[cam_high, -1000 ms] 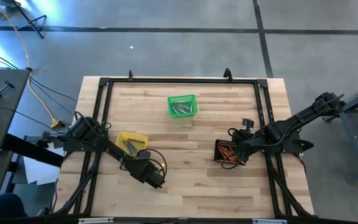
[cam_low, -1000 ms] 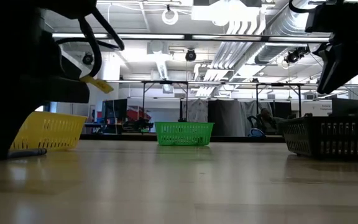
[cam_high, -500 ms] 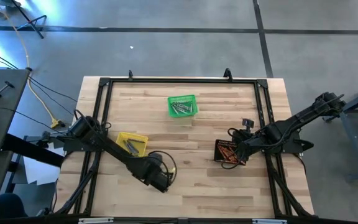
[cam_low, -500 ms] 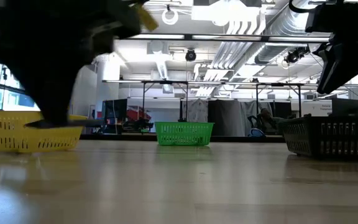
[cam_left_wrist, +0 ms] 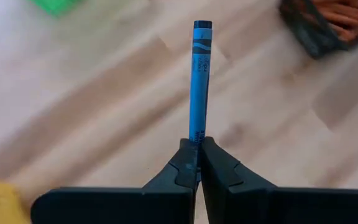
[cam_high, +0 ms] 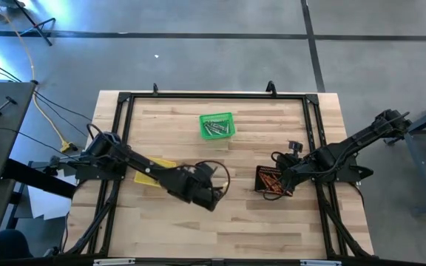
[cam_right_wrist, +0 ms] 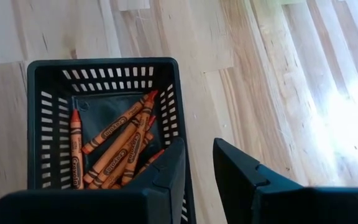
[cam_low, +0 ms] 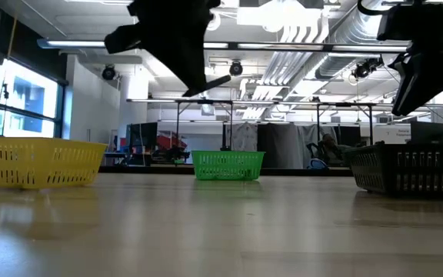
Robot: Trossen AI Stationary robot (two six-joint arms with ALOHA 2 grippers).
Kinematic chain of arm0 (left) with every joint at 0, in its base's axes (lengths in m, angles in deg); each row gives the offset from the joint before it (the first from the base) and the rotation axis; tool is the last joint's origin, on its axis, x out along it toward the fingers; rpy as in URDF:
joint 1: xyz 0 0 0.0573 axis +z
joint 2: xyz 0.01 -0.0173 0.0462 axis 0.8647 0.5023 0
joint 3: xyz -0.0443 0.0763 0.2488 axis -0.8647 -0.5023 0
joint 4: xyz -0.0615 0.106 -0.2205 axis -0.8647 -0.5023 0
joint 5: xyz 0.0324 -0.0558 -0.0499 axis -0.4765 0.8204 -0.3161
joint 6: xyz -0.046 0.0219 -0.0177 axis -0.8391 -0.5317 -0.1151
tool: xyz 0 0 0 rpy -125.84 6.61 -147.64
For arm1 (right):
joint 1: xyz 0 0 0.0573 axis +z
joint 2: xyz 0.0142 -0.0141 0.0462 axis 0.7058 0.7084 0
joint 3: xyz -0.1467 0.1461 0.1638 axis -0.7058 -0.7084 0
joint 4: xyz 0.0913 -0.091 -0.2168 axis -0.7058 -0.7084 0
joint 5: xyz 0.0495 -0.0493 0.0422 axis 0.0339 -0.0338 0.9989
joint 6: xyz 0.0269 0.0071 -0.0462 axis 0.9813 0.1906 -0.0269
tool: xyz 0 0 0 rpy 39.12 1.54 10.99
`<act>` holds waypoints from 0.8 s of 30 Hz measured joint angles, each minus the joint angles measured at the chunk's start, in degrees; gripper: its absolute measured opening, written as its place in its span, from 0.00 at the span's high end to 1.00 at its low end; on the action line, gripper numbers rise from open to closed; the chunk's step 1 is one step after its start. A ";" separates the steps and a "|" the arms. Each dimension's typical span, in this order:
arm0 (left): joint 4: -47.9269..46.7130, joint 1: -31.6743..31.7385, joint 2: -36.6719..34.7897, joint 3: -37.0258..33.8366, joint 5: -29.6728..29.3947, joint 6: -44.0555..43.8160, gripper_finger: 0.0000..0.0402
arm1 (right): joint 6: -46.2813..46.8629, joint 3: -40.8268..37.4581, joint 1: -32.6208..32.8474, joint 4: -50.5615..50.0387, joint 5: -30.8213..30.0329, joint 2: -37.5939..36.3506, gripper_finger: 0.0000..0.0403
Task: Sort crayons
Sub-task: Put the blue crayon into the yellow basket
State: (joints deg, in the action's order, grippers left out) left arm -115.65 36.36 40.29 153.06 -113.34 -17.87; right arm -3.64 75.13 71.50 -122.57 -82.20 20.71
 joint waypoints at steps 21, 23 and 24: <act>-34.47 1.57 -3.87 -7.20 10.90 -11.96 1.00 | 0.45 -0.02 0.00 0.15 -3.04 0.09 0.81; -33.44 1.51 -6.27 -10.34 12.63 -13.53 1.00 | -0.40 -0.02 0.00 0.08 -3.21 0.09 0.81; -33.77 1.36 -7.12 -12.32 14.00 -14.69 1.00 | -0.56 -0.02 0.00 0.08 -3.21 0.09 0.81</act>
State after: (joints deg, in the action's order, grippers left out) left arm -149.42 37.72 33.17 140.75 -99.34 -32.55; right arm -4.20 75.11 71.50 -122.50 -85.41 20.80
